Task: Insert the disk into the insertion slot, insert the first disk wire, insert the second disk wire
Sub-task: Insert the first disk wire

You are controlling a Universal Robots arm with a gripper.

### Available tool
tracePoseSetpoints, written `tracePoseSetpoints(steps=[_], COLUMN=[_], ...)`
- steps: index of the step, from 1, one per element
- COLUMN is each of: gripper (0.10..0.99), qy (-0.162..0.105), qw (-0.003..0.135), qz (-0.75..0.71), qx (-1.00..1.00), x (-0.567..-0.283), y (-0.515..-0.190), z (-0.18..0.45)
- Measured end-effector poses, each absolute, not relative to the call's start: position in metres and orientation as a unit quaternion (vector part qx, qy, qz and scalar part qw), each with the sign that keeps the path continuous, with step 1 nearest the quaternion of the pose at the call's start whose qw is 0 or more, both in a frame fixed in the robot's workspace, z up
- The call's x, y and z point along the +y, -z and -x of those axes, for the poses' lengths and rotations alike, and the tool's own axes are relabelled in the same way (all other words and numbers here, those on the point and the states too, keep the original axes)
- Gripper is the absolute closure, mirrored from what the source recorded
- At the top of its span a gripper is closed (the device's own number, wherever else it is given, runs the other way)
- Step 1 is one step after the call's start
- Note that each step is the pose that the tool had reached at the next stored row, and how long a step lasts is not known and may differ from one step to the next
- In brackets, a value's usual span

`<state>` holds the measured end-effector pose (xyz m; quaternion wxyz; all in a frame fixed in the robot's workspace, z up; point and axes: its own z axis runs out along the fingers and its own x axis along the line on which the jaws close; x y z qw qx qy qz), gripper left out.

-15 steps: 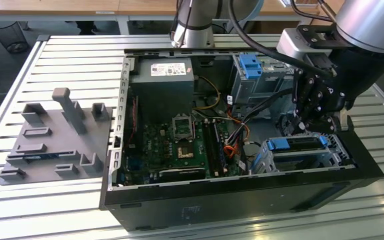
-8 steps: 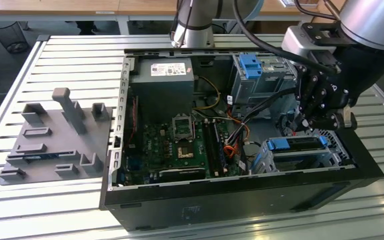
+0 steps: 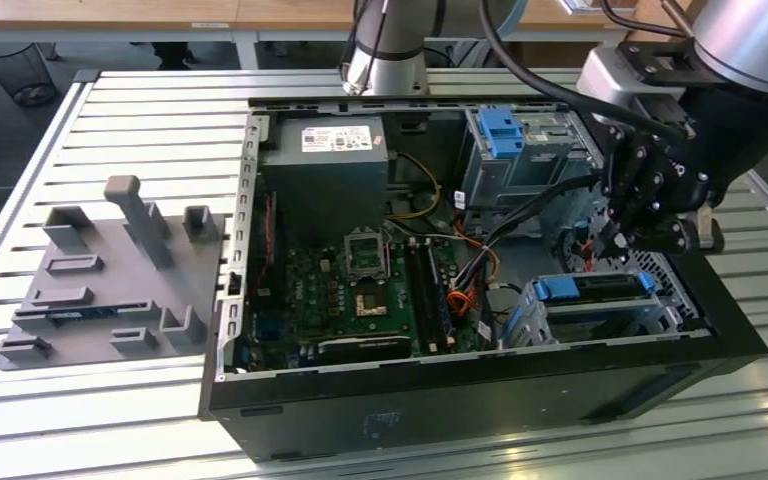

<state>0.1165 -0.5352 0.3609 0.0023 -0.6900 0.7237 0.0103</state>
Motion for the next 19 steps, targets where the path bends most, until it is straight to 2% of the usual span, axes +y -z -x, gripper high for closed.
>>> tracePoseSetpoints(steps=[10,11,12,13,14,19], gripper=[0.98,0.973,0.922,0.922,0.851,0.851], qy=[-0.01,-0.01,-0.01,-0.01,-0.01,-0.01], qw=[0.003,0.003,0.003,0.003,0.003,0.003], qz=[0.671,0.671,0.671,0.67,0.67,0.66], qx=[0.741,0.741,0.742,0.742,0.743,0.751], x=[-0.529,-0.528,-0.527,-0.526,-0.525,-0.524], y=[-0.36,-0.36,-0.36,-0.36,-0.36,-0.359], z=[-0.12,-0.12,-0.121,-0.123,-0.124,-0.128])
